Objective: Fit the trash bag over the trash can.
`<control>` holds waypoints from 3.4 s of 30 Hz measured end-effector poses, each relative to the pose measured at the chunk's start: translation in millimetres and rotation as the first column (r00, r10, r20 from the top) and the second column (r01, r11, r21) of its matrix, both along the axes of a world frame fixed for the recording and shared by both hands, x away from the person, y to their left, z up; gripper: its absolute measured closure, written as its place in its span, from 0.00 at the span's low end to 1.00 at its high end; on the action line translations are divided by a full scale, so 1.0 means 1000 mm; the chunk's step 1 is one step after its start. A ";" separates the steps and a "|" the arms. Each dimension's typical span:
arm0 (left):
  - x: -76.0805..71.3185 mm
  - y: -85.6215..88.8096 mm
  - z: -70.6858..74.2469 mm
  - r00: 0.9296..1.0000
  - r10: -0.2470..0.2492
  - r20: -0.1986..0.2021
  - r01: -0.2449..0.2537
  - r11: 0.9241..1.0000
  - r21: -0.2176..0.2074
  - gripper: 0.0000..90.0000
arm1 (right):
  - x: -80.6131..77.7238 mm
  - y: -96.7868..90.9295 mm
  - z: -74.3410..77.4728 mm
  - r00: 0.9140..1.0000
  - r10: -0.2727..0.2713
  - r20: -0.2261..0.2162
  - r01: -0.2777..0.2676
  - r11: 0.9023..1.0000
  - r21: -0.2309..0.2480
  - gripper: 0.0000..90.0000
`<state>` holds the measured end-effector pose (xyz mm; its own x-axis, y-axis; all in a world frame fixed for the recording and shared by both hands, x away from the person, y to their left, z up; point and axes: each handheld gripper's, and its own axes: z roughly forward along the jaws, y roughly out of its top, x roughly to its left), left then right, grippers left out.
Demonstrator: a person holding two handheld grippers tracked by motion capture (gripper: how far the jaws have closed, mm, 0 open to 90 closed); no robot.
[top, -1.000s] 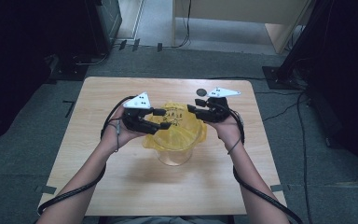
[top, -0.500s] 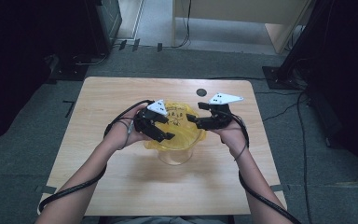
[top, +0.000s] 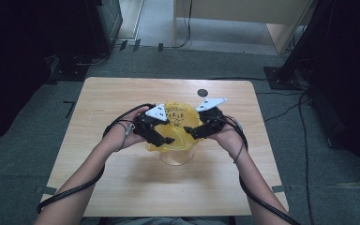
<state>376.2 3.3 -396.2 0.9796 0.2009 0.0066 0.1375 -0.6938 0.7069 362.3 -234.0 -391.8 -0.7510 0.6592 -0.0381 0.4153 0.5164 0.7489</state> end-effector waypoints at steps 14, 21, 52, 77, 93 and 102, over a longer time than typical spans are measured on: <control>0.006 -0.002 0.018 0.997 0.060 -0.057 -0.068 0.986 -0.150 0.24 | -0.001 -0.009 -0.001 0.999 -0.035 0.010 0.035 0.999 0.031 0.18; 0.013 -0.016 0.024 0.990 0.110 -0.088 -0.121 0.985 -0.125 0.35 | -0.002 -0.010 0.012 0.995 -0.049 0.084 0.039 0.992 0.117 0.19; 0.006 -0.026 -0.002 0.999 0.032 -0.032 -0.035 0.996 -0.079 0.22 | -0.006 -0.002 -0.005 0.999 0.010 0.031 -0.014 0.993 0.118 0.23; -0.011 0.056 0.015 0.993 0.118 0.015 -0.110 0.961 -0.255 0.22 | -0.012 -0.018 -0.007 0.999 -0.024 0.031 0.018 0.986 0.167 0.23; -0.018 0.090 -0.005 0.986 0.164 -0.039 -0.168 0.937 -0.307 0.23 | -0.018 -0.025 -0.014 0.999 -0.036 0.012 0.033 0.978 0.204 0.23; -0.015 0.088 -0.031 0.980 0.189 -0.061 -0.199 0.944 -0.263 0.22 | -0.021 -0.026 -0.019 0.999 -0.042 0.002 0.040 0.972 0.233 0.23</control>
<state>361.4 91.8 -427.3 0.9202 0.3767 -0.1061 0.2780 -0.4383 0.8548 341.2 -260.1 -411.3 -0.7235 0.6807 0.1150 0.4271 0.3105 0.8492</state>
